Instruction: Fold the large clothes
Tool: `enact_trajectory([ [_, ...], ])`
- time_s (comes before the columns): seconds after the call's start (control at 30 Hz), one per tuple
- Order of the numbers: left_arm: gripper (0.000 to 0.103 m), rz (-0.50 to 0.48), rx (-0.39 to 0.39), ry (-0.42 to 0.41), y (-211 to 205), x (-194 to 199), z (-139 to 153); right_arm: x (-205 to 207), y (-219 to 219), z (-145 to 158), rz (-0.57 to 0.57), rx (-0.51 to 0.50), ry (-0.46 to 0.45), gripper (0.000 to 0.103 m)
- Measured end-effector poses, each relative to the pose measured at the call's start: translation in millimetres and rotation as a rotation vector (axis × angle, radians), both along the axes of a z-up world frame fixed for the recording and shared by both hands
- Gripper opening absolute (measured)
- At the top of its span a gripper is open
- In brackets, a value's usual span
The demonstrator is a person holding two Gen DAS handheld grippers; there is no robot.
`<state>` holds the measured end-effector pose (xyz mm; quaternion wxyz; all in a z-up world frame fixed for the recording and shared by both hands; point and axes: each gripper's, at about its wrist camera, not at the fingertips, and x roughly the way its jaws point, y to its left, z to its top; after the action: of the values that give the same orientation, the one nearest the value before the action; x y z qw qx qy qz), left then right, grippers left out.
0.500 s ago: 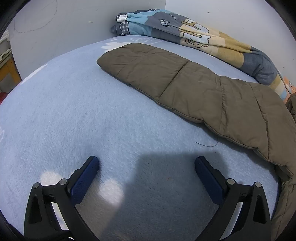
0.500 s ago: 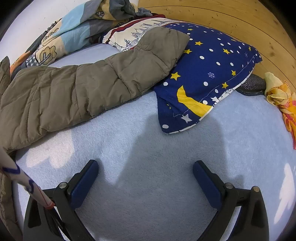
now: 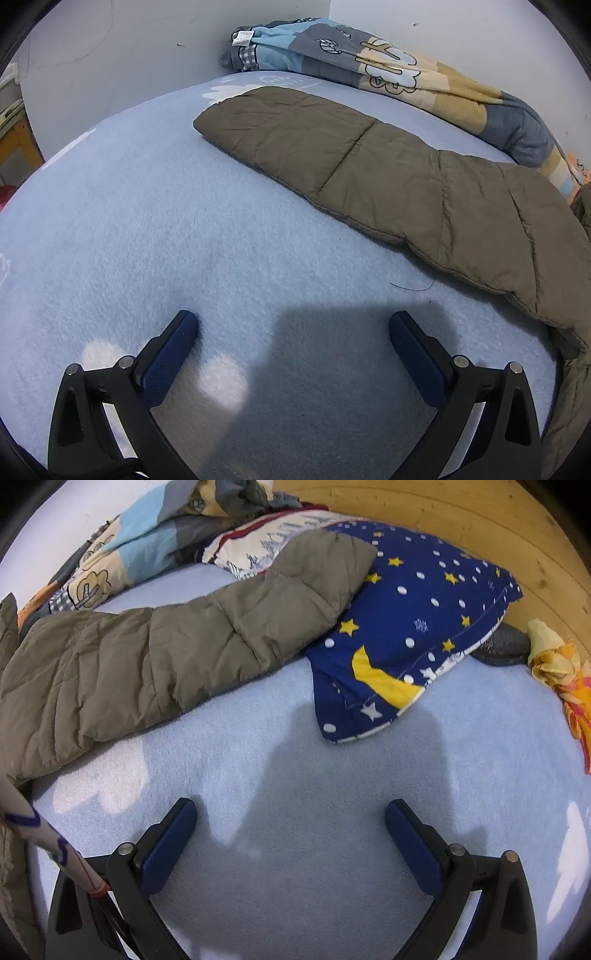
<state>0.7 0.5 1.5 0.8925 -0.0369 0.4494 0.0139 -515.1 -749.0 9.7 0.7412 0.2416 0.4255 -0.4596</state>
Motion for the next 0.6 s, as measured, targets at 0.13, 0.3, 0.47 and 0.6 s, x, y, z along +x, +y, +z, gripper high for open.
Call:
enact_trajectory([
  [0.13,0.103,-0.004,0.000,0.002,1,-7,0,-3,-2,6,-0.016,0.059,-0.001,0.103],
  [0.3,0.103,-0.012,-0.004,0.020,5,-24,3,-19,12,13,0.024,0.102,-0.052,0.103],
  [0.47,0.103,-0.018,0.041,0.043,8,-47,15,-44,25,30,0.003,0.140,-0.139,0.102],
  [0.6,0.103,-0.053,0.068,-0.014,7,-74,52,-69,39,68,-0.040,0.122,-0.269,0.102],
])
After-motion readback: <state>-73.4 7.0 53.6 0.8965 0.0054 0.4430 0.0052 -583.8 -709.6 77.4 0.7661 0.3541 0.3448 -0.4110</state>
